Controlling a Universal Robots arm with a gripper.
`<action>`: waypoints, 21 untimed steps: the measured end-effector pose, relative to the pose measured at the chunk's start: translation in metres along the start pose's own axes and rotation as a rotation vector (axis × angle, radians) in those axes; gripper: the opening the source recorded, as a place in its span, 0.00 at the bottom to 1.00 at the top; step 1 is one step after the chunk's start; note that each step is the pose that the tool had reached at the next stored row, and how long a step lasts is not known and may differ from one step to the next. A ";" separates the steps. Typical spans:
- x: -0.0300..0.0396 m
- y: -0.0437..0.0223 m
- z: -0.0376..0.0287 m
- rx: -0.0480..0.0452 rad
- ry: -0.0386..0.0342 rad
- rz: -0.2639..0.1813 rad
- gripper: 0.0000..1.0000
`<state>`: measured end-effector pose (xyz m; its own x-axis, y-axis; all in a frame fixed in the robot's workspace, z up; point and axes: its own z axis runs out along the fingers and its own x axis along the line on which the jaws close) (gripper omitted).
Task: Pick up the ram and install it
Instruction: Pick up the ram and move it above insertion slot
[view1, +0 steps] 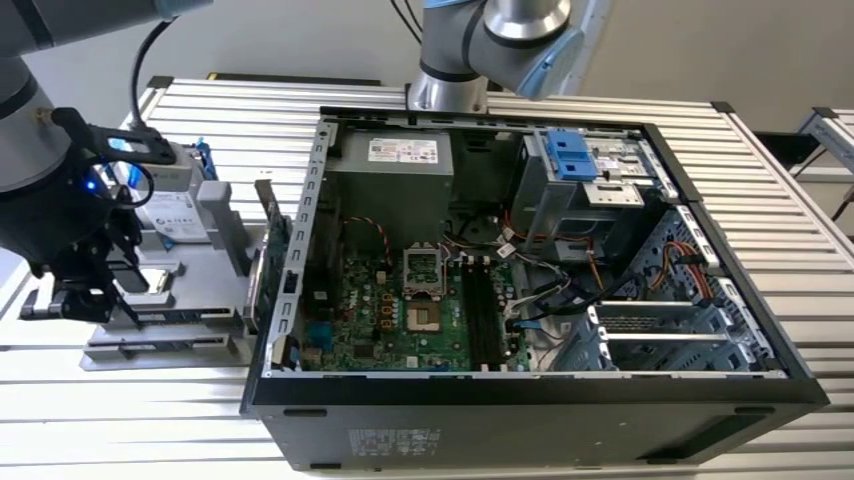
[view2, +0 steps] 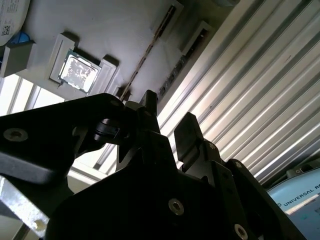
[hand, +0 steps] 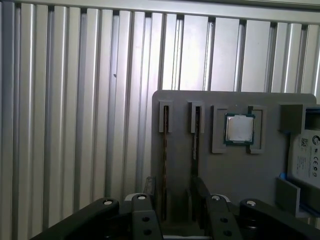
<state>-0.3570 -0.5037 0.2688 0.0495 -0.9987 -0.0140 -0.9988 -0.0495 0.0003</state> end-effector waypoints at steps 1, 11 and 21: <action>0.0000 0.0000 0.0002 0.0001 -0.0002 0.000 1.00; 0.0000 -0.0001 0.0030 0.0003 0.0002 0.000 1.00; 0.0001 0.0000 0.0133 0.0000 0.0056 0.000 1.00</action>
<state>-0.3570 -0.5036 0.2555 0.0494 -0.9987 -0.0084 -0.9988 -0.0494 0.0003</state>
